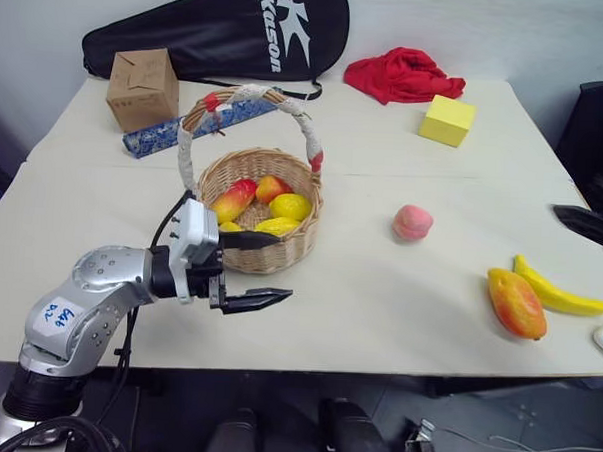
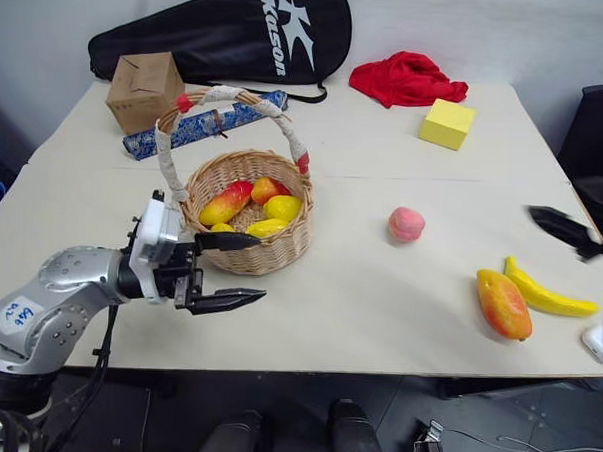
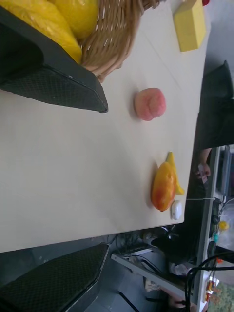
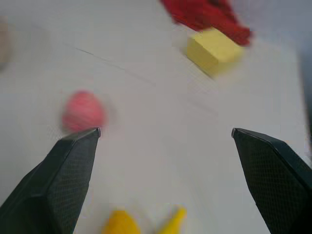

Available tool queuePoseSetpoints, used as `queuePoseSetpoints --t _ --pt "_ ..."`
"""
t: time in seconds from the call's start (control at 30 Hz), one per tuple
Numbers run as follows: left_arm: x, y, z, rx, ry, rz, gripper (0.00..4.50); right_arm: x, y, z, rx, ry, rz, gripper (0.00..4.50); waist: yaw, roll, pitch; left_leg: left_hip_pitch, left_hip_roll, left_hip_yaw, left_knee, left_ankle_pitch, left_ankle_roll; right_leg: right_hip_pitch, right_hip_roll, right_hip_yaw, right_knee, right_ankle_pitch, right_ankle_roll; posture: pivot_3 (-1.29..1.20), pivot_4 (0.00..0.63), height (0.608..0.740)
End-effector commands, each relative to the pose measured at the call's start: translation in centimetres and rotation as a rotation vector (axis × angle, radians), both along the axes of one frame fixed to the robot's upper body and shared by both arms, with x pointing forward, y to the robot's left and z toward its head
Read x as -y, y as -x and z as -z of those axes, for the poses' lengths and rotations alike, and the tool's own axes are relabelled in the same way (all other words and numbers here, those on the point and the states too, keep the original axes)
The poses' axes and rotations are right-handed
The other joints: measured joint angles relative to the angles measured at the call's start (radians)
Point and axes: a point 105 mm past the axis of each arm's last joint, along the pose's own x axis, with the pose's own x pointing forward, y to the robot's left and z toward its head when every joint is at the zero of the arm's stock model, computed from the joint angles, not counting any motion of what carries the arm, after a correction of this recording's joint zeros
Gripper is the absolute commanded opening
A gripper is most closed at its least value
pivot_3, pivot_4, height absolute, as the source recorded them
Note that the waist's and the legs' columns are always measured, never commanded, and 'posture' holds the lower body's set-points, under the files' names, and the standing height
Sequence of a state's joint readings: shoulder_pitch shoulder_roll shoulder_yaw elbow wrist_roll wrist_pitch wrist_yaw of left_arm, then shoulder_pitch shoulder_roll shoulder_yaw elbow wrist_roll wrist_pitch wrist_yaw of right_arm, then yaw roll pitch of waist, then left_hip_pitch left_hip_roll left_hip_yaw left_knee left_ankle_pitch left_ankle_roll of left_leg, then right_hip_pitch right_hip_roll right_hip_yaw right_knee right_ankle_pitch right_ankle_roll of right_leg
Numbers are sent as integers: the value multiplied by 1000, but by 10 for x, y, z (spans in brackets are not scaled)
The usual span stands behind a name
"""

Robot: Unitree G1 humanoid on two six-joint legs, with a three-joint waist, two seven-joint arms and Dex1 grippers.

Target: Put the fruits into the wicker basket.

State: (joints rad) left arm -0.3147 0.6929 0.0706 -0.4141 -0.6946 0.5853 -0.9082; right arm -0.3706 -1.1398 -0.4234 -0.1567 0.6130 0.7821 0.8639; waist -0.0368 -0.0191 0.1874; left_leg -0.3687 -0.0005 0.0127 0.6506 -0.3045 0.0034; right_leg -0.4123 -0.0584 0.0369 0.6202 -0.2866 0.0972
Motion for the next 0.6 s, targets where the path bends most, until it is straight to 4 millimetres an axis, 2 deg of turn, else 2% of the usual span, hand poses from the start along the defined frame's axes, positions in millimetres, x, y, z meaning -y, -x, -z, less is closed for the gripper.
queuePoseSetpoints --t 0.03,0.13,0.23,0.33,0.47,0.6 --pt "-5 -6 -16 52 4 -15 4500 -43 -27 9 -18 21 -129 4466 4 -1 1 -1 0 0 0 0 0 -1 -1 0 0 0 0 0 150 740" --pt "-6 -8 -23 65 5 -20 4500 -59 -43 23 -34 74 -172 4466 18 -1 1 -5 -2 -2 0 0 0 -3 -4 -3 -1 0 -1 0 150 740" --pt "-5 -6 -33 77 9 -10 4500 -70 -70 40 -30 75 -159 4466 29 -1 1 -11 -3 -2 2 0 0 -7 -6 -4 0 0 0 0 150 740" --pt "-1 -1 -43 83 19 14 4500 -63 -88 58 -52 93 -104 4466 34 -1 1 -24 -3 -1 9 1 -4 -19 -7 -4 2 1 2 0 150 740" --pt "6 4 -56 103 42 35 4500 -50 -99 78 -111 111 -45 4466 37 -1 1 -28 -4 -2 11 1 -3 -20 -8 -6 2 1 2 0 150 740" --pt "10 5 -65 127 38 47 4500 -45 -102 91 -171 92 -33 4466 32 -1 1 -28 -4 -2 13 1 -3 -19 -8 -5 2 2 3 0 150 740"
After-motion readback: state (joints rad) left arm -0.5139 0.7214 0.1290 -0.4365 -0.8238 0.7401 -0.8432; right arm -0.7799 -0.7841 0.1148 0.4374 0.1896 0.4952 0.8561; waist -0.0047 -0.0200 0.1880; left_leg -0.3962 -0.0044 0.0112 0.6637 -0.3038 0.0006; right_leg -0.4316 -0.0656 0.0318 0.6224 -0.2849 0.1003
